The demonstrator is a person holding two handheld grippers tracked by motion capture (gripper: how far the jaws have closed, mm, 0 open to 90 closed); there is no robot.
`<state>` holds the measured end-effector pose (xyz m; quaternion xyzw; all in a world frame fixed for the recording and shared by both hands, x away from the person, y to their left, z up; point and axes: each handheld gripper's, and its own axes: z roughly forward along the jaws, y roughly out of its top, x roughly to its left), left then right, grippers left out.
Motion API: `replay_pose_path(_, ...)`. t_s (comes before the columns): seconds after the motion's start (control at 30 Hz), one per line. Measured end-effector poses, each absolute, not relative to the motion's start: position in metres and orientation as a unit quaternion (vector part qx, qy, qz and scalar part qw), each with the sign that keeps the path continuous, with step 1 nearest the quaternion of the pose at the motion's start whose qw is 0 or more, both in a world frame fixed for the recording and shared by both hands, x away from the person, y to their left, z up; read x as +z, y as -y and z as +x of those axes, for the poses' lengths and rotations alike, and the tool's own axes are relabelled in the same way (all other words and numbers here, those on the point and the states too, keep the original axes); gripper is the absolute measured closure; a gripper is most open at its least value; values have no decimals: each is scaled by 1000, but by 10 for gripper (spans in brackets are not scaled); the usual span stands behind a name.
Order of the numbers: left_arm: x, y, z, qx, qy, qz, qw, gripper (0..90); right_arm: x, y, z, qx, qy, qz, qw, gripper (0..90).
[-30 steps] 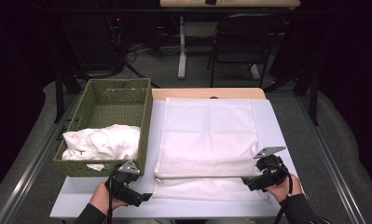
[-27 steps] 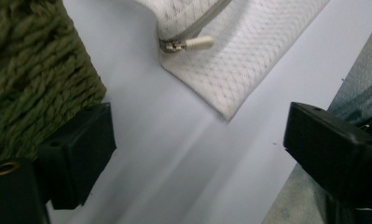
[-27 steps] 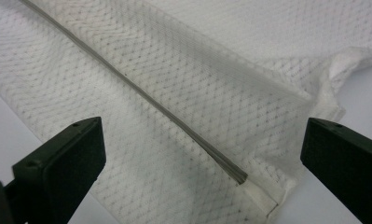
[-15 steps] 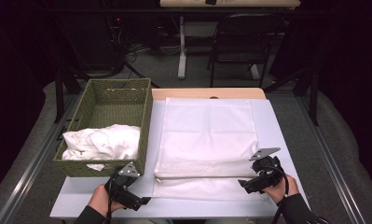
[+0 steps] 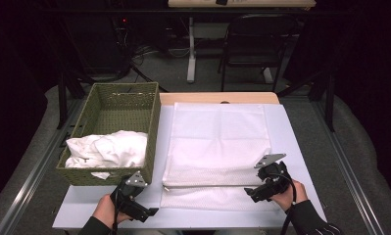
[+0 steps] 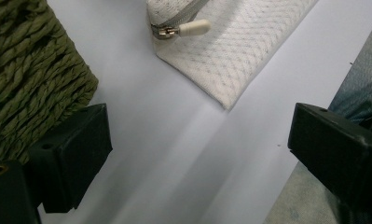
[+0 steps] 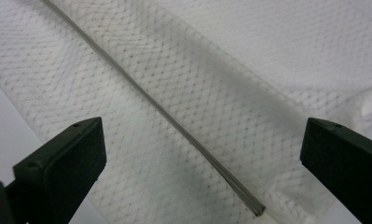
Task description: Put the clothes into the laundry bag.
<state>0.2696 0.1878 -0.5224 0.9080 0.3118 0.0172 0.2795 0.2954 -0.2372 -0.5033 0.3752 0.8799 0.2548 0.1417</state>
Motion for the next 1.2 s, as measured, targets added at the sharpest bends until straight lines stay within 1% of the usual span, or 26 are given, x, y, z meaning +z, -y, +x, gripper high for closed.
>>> replay_pose_path(0.1, -523, -187, 269, 18, -310, 908, 280, 56, -505, 229, 298, 252, -885, 366, 142, 47)
replay_pose_path(0.17, -524, -186, 269, 17, -311, 908, 278, 55, -505, 225, 300, 252, -887, 360, 141, 93)
replay_pose_path(0.2, -524, -186, 269, 15, -311, 908, 279, 50, -506, 222, 301, 251, -887, 359, 146, 135)
replay_pose_path(0.3, -524, -185, 268, 12, -310, 909, 279, 43, -507, 216, 303, 249, -888, 358, 148, 170)
replay_pose_path(0.4, -525, -183, 269, 14, -309, 910, 277, 42, -508, 211, 307, 246, -891, 352, 147, 230)
replay_pose_path(0.47, -525, -183, 269, 12, -308, 910, 277, 43, -510, 205, 309, 243, -896, 344, 142, 276)
replay_pose_path(0.57, -526, -182, 269, 10, -309, 910, 276, 44, -515, 194, 312, 234, -905, 331, 130, 306)
replay_pose_path(0.73, -526, -183, 268, 9, -310, 909, 277, 45, -520, 178, 316, 223, -917, 309, 117, 413)
replay_pose_path(0.87, -526, -183, 269, 8, -311, 909, 279, 46, -528, 172, 321, 210, -924, 301, 107, 504)
replay_pose_path(1.03, -527, -180, 271, 6, -307, 911, 276, 47, -533, 169, 324, 195, -930, 297, 92, 644)
replay_pose_path(1.13, -527, -177, 272, 5, -304, 912, 275, 47, -533, 167, 321, 198, -929, 300, 89, 746)
replay_pose_path(1.2, -528, -176, 272, 3, -301, 913, 275, 47, -532, 166, 320, 196, -929, 298, 96, 811)
